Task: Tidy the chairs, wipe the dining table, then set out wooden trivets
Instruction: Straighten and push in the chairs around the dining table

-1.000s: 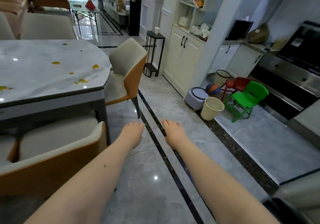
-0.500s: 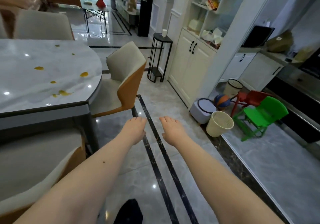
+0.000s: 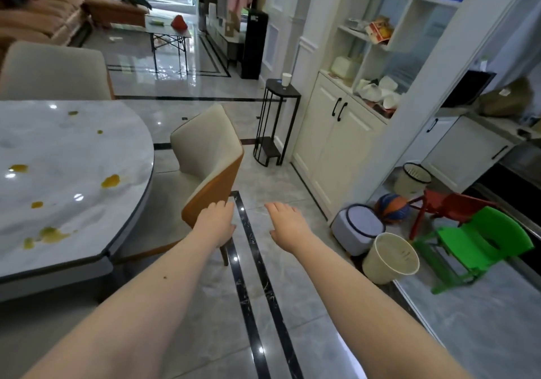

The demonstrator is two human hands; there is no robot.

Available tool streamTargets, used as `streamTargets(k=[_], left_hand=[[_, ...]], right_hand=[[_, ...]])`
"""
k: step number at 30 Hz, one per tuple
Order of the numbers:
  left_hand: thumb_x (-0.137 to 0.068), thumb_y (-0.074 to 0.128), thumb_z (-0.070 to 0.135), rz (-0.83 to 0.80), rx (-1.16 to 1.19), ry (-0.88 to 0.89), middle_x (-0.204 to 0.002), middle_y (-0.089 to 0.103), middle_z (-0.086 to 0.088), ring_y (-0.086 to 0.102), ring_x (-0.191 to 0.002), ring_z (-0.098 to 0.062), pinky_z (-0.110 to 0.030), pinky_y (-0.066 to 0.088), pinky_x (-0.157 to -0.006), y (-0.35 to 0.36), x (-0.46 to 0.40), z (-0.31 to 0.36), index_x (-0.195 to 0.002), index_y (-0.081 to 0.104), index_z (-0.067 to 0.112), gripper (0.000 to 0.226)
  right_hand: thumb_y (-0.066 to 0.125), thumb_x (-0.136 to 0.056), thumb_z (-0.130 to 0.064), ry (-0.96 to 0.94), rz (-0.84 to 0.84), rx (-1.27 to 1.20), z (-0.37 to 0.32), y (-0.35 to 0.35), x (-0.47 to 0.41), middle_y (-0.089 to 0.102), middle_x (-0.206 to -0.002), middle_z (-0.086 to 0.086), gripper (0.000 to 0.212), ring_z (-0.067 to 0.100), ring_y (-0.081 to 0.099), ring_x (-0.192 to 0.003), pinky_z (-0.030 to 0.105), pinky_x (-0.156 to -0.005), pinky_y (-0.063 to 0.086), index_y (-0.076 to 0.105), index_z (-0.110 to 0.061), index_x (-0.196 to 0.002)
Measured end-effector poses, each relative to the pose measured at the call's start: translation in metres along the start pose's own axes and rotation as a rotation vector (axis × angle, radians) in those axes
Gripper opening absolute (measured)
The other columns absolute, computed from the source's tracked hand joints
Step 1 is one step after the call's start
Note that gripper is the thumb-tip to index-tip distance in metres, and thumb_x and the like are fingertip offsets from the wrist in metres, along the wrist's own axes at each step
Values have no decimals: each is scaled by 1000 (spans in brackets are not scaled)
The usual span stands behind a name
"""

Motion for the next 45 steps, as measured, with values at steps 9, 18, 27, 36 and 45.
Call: streamTargets(k=[9, 18, 27, 36, 45], left_hand=[[-90, 59, 29, 156, 92, -185, -125, 56, -4, 54, -112, -20, -32, 44, -95, -10, -140, 8, -125, 47, 17, 38], [-93, 55, 31, 223, 262, -480, -129, 51, -7, 51, -114, -22, -34, 46, -91, -40, -254, 18, -135, 41, 12, 47], [-94, 55, 34, 259, 401, -692, -129, 50, -12, 48, -118, -28, -43, 45, -97, -39, -342, -25, -130, 42, 8, 46], [-84, 63, 38, 60, 481, -840, -123, 54, -10, 56, -109, -28, -37, 48, -89, -14, -406, -81, -126, 45, 10, 53], [-80, 65, 39, -136, 583, -1025, -118, 61, -7, 59, -106, -26, -35, 49, -90, 7, -420, -103, -125, 52, 15, 52]], right_hand=[[59, -89, -13, -159, 3, -7, 88, -2, -148, 38, -146, 8, 64, 25, 37, -134, 37, -110, 27, 28, -13, -146], [58, -89, -11, -402, -17, 2, 146, -27, -296, 39, -146, 8, 66, 25, 37, -134, 36, -111, 28, 27, -14, -147], [60, -88, -7, -630, -21, 31, 122, -21, -422, 33, -151, 8, 71, 23, 30, -139, 37, -117, 20, 24, -14, -149], [62, -87, -12, -895, -1, 118, 61, -12, -517, 19, -158, 9, 74, 25, 12, -147, 39, -121, 6, 22, -13, -150], [59, -89, -21, -1231, -123, 341, 14, 13, -560, 37, -149, 5, 53, 24, 22, -143, 44, -119, 4, 42, -18, -139]])
Point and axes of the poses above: each hand's wrist, its own x-axis away from the middle knuckle, its own y-axis out of the palm, z = x × y, the point moved 7 cm from there along -x, towards the middle knuckle
